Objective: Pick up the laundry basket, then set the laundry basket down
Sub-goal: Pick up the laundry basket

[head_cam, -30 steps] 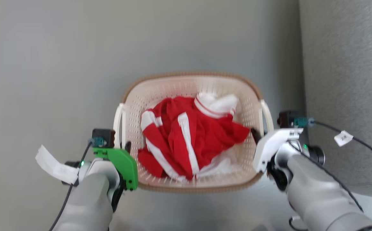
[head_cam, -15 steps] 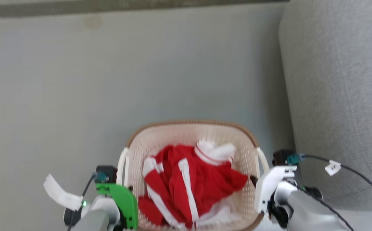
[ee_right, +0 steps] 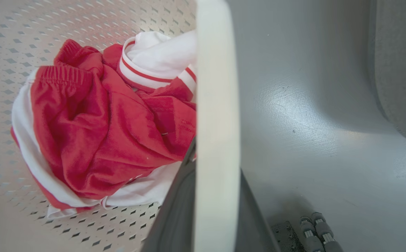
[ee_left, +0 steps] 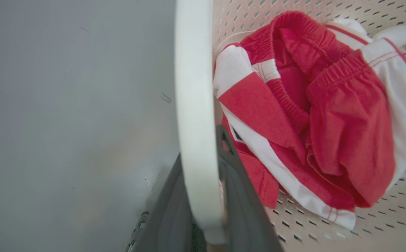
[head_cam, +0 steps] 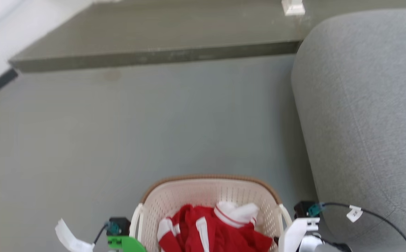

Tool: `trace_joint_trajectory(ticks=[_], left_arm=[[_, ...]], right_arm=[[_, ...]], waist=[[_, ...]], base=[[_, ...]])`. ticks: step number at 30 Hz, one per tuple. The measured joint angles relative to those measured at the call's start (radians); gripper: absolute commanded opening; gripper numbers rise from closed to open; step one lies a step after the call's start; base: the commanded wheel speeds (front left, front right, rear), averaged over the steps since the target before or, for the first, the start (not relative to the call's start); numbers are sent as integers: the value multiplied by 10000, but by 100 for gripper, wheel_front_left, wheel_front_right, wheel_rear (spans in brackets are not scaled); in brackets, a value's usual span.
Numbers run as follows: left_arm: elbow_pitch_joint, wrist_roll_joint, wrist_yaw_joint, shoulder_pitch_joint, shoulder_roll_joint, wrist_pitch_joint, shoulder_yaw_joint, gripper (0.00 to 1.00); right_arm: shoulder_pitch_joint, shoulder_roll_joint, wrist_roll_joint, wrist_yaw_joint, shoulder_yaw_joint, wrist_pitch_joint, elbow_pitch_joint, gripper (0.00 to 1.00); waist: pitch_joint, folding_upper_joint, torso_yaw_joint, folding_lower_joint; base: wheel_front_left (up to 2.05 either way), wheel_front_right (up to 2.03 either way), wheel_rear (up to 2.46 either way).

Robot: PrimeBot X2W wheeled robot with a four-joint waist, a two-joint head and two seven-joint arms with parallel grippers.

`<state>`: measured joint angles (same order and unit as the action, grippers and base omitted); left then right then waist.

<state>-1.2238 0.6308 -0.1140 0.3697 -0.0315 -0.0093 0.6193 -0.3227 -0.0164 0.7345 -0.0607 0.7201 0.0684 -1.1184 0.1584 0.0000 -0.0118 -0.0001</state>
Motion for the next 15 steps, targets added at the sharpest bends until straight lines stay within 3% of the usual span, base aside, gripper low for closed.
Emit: trace_joint_trajectory(ticks=[15], left_arm=[[282, 263, 4, -683, 159, 176, 395, 0]], right_arm=[[661, -115, 456, 380, 704, 301, 466, 0]], waist=[[-1469, 0, -107, 1]], base=[[0, 0, 0]])
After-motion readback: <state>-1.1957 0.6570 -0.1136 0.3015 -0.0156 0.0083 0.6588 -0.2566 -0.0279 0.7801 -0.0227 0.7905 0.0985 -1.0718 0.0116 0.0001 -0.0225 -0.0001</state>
